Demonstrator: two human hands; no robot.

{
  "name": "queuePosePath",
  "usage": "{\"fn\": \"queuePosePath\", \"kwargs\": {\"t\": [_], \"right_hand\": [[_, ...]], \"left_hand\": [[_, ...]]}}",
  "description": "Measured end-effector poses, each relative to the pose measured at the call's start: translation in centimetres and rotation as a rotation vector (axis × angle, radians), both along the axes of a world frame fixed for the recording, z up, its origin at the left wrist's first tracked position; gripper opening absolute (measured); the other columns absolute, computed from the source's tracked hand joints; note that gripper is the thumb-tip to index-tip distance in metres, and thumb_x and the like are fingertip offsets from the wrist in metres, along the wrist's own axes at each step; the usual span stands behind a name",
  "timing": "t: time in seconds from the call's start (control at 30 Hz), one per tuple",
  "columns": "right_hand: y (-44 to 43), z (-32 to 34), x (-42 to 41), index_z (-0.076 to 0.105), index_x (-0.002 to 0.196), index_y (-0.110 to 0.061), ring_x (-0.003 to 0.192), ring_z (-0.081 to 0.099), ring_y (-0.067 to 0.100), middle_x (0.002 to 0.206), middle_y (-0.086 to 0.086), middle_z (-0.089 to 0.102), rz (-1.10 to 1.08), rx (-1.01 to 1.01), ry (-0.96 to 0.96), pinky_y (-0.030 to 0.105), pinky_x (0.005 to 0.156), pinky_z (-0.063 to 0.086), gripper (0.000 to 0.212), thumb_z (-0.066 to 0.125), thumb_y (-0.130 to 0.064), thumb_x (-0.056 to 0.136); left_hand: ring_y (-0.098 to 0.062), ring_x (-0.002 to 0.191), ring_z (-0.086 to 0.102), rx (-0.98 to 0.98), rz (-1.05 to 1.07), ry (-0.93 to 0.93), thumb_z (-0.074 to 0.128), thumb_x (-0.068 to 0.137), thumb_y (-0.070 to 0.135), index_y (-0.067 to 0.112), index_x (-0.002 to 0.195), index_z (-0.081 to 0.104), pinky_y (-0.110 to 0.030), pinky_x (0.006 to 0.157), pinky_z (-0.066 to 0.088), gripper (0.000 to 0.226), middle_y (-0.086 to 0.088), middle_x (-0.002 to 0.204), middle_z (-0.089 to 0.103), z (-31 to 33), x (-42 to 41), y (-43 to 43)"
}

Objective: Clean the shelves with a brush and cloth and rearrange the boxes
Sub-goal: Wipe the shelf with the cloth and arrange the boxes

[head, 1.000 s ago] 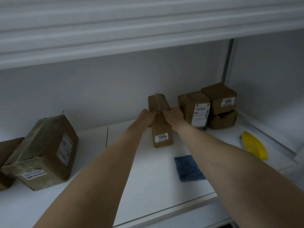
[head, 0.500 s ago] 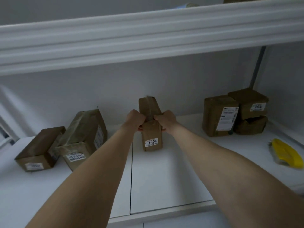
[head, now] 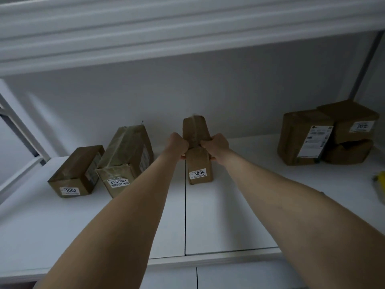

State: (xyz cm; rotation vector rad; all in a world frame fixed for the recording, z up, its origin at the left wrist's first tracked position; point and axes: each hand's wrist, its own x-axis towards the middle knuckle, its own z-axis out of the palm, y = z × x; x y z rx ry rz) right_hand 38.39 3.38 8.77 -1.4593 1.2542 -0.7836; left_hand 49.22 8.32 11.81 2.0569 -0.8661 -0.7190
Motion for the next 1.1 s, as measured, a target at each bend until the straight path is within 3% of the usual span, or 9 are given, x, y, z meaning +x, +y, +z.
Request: {"fn": "queuePosePath", "kwargs": {"t": [0.13, 0.27, 0.4, 0.5, 0.57, 0.63, 0.73, 0.9, 1.1], "right_hand": [[0.1, -0.2, 0.9, 0.06, 0.112, 0.002, 0.092, 0.067, 0.033, 0.107, 0.019, 0.066, 0.01, 0.036, -0.022, 0.05, 0.077, 0.058, 0.038, 0.067, -0.019, 0.081], [0.1, 0.1, 1.8, 0.056, 0.12, -0.001, 0.097, 0.064, 0.031, 0.112, 0.016, 0.064, 0.016, 0.028, 0.039, 0.045, 0.084, 0.056, 0.049, 0.065, -0.022, 0.076], [-0.1, 0.6, 2.2, 0.053, 0.123, 0.001, 0.104, 0.062, 0.032, 0.118, 0.019, 0.061, 0.021, -0.041, 0.134, 0.037, 0.083, 0.053, 0.056, 0.063, -0.026, 0.075], [-0.1, 0.9, 2.4, 0.048, 0.129, 0.001, 0.109, 0.059, 0.032, 0.125, 0.019, 0.056, 0.024, -0.039, 0.153, 0.038, 0.087, 0.052, 0.06, 0.062, -0.029, 0.079], [-0.2, 1.0, 2.4, 0.042, 0.134, 0.002, 0.114, 0.055, 0.033, 0.13, 0.019, 0.052, 0.03, -0.05, 0.172, 0.039, 0.092, 0.05, 0.064, 0.061, -0.034, 0.083], [-0.2, 1.2, 2.1, 0.032, 0.141, 0.0, 0.123, 0.048, 0.034, 0.138, 0.02, 0.043, 0.012, -0.079, 0.194, 0.042, 0.1, 0.044, 0.071, 0.057, -0.041, 0.089], [-0.4, 1.5, 1.0, 0.027, 0.144, -0.004, 0.129, 0.04, 0.036, 0.143, 0.019, 0.032, -0.065, -0.141, 0.215, 0.042, 0.105, 0.038, 0.068, 0.051, -0.043, 0.094], [-1.4, 2.2, -3.8, 0.04, 0.134, -0.005, 0.127, 0.041, 0.036, 0.137, 0.019, 0.039, -0.231, -0.267, 0.209, 0.037, 0.102, 0.036, 0.047, 0.052, -0.029, 0.095], [-4.2, 2.5, -12.0, 0.041, 0.134, -0.008, 0.128, 0.04, 0.031, 0.138, 0.016, 0.038, -0.44, -0.254, 0.283, 0.033, 0.103, 0.034, 0.042, 0.049, -0.022, 0.095]], "left_hand": [[-0.04, 0.088, 0.066, -0.003, 0.019, -0.031, 0.045, 0.091, -0.004, -0.007, 0.103, 0.056, -0.049, 0.067, 0.058, 0.016, -0.029, 0.104, 0.062, 0.1, 1.0, -0.1], [-0.039, 0.088, 0.067, -0.001, 0.021, -0.072, 0.047, 0.09, -0.002, -0.003, 0.088, 0.055, -0.051, 0.072, 0.058, 0.008, -0.027, 0.099, 0.063, -0.1, 1.5, -0.2], [-0.035, 0.087, 0.065, 0.006, 0.019, -0.205, 0.049, 0.089, 0.006, 0.004, 0.072, 0.047, -0.042, 0.075, 0.057, 0.017, -0.022, 0.094, 0.063, 0.0, 1.6, -0.2], [-0.03, 0.085, 0.06, 0.037, -0.011, -0.254, 0.05, 0.089, 0.012, 0.001, 0.087, 0.054, -0.035, 0.075, 0.051, 0.012, -0.021, 0.107, 0.062, 0.6, 1.2, -0.1], [-0.035, 0.109, 0.055, 0.086, -0.023, -0.275, 0.048, 0.092, 0.018, -0.003, 0.116, 0.053, -0.038, 0.087, 0.048, 0.033, -0.022, 0.124, 0.054, 0.9, 1.1, -0.4], [-0.037, 0.13, 0.037, 0.107, 0.001, -0.358, 0.045, 0.095, 0.024, -0.001, 0.136, 0.037, -0.043, 0.102, 0.038, 0.048, -0.023, 0.14, 0.038, 1.2, 0.8, -0.6], [-0.034, 0.129, 0.032, -0.04, 0.043, -0.502, 0.041, 0.097, 0.03, 0.007, 0.136, 0.037, -0.042, 0.101, 0.034, 0.046, -0.018, 0.139, 0.034, 1.6, -0.1, -1.1], [-0.03, 0.125, 0.04, -0.296, -0.084, -0.586, 0.047, 0.091, 0.015, 0.017, 0.131, 0.047, -0.04, 0.099, 0.039, 0.04, -0.011, 0.136, 0.04, 2.4, -4.1, -3.2], [-0.034, 0.121, 0.048, -0.112, -0.377, -0.462, 0.052, 0.091, 0.023, 0.008, 0.136, 0.043, -0.035, 0.099, 0.041, 0.048, -0.017, 0.137, 0.041, 1.4, -12.5, -6.8]]}}
